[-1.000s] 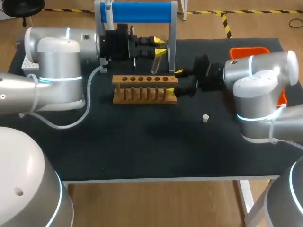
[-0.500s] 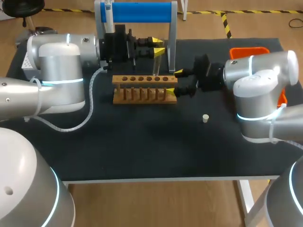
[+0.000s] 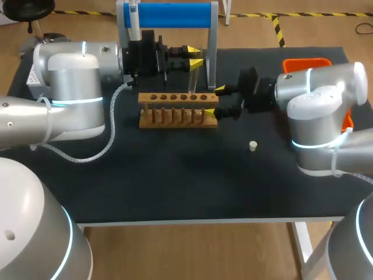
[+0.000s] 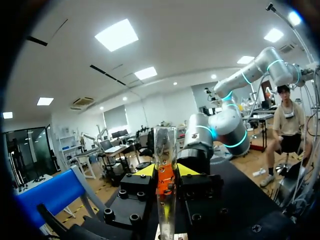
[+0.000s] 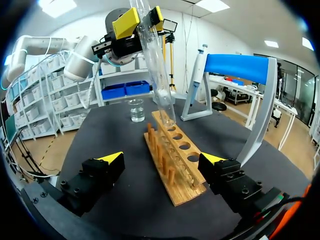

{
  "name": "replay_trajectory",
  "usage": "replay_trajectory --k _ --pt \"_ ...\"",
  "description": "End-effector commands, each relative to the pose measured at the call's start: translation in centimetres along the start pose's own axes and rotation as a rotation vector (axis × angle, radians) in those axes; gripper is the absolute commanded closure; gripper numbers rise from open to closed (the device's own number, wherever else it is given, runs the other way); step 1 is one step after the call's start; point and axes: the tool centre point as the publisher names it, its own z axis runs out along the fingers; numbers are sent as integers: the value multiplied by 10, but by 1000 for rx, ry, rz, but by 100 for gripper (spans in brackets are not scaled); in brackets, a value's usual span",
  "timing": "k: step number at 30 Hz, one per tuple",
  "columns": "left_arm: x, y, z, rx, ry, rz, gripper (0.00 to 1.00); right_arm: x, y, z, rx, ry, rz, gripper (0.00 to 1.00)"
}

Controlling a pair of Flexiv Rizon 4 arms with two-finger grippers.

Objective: Invert the test tube, pick up the pipette, mount the tip to pipette, aspirate from beaker and dispense into the tube, eject the tip, return the pipette, and cap with the stopper.

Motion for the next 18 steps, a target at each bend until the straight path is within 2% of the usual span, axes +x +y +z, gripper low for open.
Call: replay_trajectory --k 1,11,18 --pt "0 -1 0 -4 1 -1 100 0 0 0 1 0 0 0" --pt "0 -1 0 -4 1 -1 100 0 0 0 1 0 0 0" --pt "0 -1 0 -4 1 -1 100 3 -1 0 11 -47 -46 0"
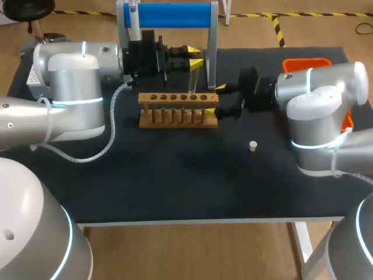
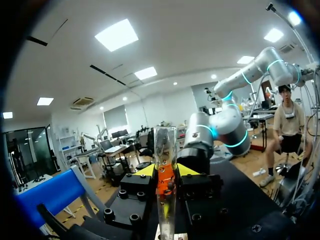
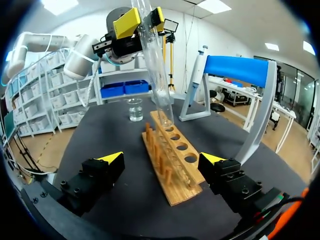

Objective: Invert the test tube, pick up the pipette, mount the tip to pipette, aspirate from beaker and dispense into the tube, eject the tip, return the pipette, and cap with the stopper.

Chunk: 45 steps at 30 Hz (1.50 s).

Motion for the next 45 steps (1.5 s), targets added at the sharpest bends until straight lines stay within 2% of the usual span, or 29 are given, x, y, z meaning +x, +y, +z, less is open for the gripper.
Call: replay_trajectory --k 1,7,16,45 --pt "-1 -1 0 -4 1 -1 100 7 -2 1 11 -31 -20 0" --pt "-1 -1 0 -4 1 -1 100 12 -4 3 28 -58 -50 0" --pt "-1 -1 0 -4 1 -1 100 13 -8 6 37 -80 -34 0" --pt "-1 -1 0 -4 1 -1 100 12 -10 13 51 -108 -31 0"
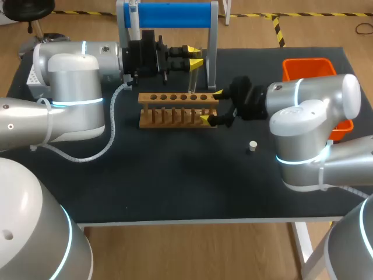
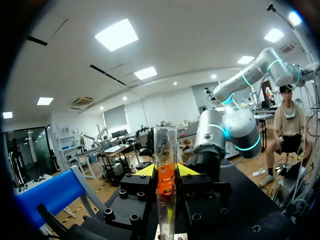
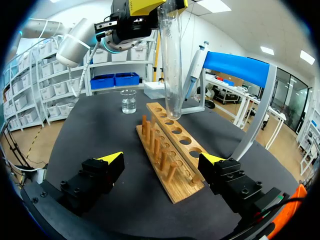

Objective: Invert the test tube, pick up the pipette, mount the tip to pipette, aspirate from beaker and dispense into the tube, eject the tip, return the pipette, and cap with the stopper.

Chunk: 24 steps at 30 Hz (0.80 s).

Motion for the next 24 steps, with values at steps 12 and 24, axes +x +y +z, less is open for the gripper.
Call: replay_trajectory --k 12,24 --pt "0 0 0 -2 0 -1 100 0 -1 1 -1 -1 0 0" --pt "-5 4 -1 -3 3 -23 100 0 -1 1 -1 -1 0 0"
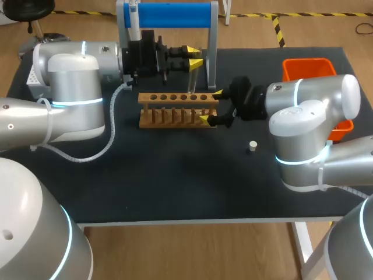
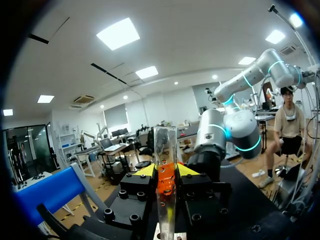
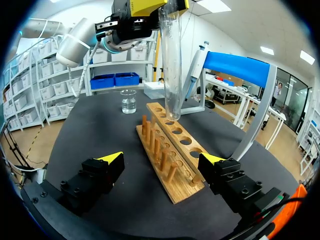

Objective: Invert the test tube, pick up the pipette, mount the tip to pipette, aspirate from beaker and dispense into the tube, eject the tip, return the pipette, and cap with the stopper.

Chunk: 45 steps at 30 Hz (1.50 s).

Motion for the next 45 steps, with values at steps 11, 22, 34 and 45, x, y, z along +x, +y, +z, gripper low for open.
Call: replay_trajectory --k 11,22,34,45 --pt "-15 10 -2 -7 14 -53 100 0 -1 0 -1 0 0 0" --pt "-26 22 -7 -7 -1 -99 100 0 -1 0 -1 0 0 0" --pt "-34 30 -9 0 -14 -123 100 0 -1 0 -1 0 0 0" --pt "-40 41 -13 7 -29 -155 100 0 -1 0 -1 0 0 0"
